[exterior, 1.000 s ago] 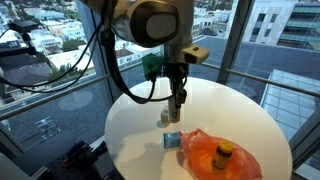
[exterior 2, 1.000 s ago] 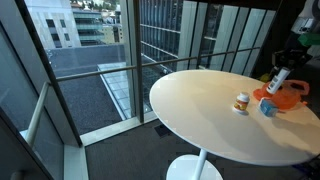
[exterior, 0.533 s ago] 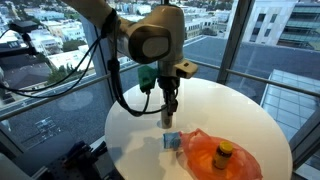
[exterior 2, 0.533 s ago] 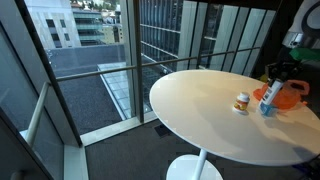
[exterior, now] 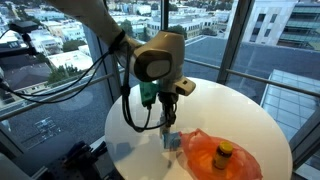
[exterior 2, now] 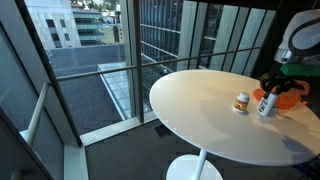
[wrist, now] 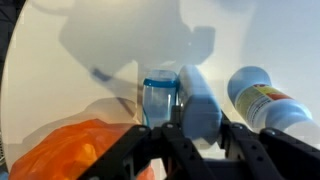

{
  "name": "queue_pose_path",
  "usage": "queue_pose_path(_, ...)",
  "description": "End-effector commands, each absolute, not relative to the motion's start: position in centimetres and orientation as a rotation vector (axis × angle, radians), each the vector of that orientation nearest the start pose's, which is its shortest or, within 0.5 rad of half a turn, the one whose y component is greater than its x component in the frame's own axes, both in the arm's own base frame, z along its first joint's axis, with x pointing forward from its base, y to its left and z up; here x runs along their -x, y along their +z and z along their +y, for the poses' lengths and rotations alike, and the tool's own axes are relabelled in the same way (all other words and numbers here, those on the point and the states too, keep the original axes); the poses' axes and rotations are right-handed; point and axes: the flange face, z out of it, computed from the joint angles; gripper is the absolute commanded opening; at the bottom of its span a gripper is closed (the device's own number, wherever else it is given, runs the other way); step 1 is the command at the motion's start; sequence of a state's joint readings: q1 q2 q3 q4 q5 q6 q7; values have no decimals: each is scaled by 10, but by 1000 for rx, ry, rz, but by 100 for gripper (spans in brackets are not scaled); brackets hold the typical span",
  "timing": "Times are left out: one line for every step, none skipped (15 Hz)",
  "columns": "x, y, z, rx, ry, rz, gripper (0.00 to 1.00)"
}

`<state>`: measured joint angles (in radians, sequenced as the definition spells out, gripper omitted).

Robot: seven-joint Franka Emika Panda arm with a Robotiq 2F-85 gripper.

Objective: Remove the white bottle from the plastic bag and place it in the bottle

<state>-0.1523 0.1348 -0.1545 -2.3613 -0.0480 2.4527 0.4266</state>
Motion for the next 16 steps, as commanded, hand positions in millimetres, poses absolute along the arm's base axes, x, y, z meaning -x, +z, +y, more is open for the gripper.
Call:
queue_pose_path(-483, 260, -156, 2995, 63, 1089, 12)
queue_pose_path(-482, 259, -156, 2997, 66, 1087, 30)
queue_pose_path(-482, 263, -156, 2996, 56, 1084, 59)
queue_pose_path(-481, 266, -156, 2997, 55, 1085, 61)
queue_pose_path(-479, 271, -156, 3001, 58, 1087, 67)
queue_pose_path(-476, 274, -156, 3010, 56, 1085, 75)
queue_pose_path(-472, 278, -155, 3020, 72, 1069, 84)
queue_pose_path(-469, 284, -155, 3035, 84, 1045, 91)
queue_pose_path(-465, 289, -154, 3051, 106, 1019, 98)
queue_pose_path(-460, 296, -152, 3072, 120, 988, 100)
queue_pose_path(-457, 303, -150, 3098, 135, 951, 100)
queue_pose_path(-452, 311, -147, 3136, 132, 905, 100)
queue_pose_path(-448, 319, -145, 3171, 137, 858, 100)
queue_pose_path(-444, 328, -142, 3211, 151, 800, 100)
queue_pose_path(-440, 335, -139, 3239, 155, 748, 100)
queue_pose_path(-435, 344, -135, 3264, 167, 667, 100)
